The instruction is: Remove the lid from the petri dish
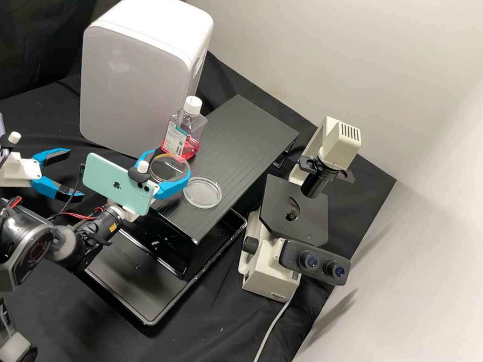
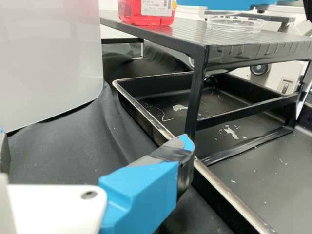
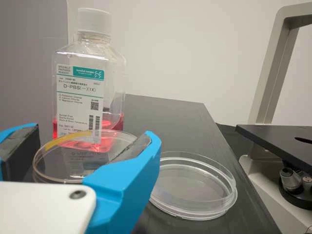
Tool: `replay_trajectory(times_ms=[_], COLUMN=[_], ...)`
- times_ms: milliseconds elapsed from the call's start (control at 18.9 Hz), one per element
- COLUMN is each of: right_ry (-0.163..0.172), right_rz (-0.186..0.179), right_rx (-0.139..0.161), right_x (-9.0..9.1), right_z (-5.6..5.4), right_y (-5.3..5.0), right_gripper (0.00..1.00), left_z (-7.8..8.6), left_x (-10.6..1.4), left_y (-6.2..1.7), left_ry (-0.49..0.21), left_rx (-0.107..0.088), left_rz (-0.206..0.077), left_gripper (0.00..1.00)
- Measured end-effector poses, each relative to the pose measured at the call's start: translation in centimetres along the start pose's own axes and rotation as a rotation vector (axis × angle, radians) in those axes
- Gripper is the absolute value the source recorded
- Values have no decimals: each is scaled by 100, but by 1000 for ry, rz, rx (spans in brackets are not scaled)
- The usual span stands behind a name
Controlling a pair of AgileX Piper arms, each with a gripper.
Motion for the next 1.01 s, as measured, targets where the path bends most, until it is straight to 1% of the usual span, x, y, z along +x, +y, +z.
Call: replay_trajectory(times_ms=[317,635,846,1005], right_ry=[-3,-24,-24,-25], right_rz=[2,20,20,21], right_rx=[0,-2,-2,-2], right_x=[-4,-1,-1,-1], right_z=[8,59,59,64], right_y=[7,51,51,55], right_gripper=[0,0,0,0], left_z=[0,0,0,14], left_x=[0,0,0,0], left_y=[0,0,0,-4], left_ry=[0,0,0,-15], left_rx=[0,0,0,-16], left_rz=[0,0,0,-5], left_gripper=[100,100,100,100])
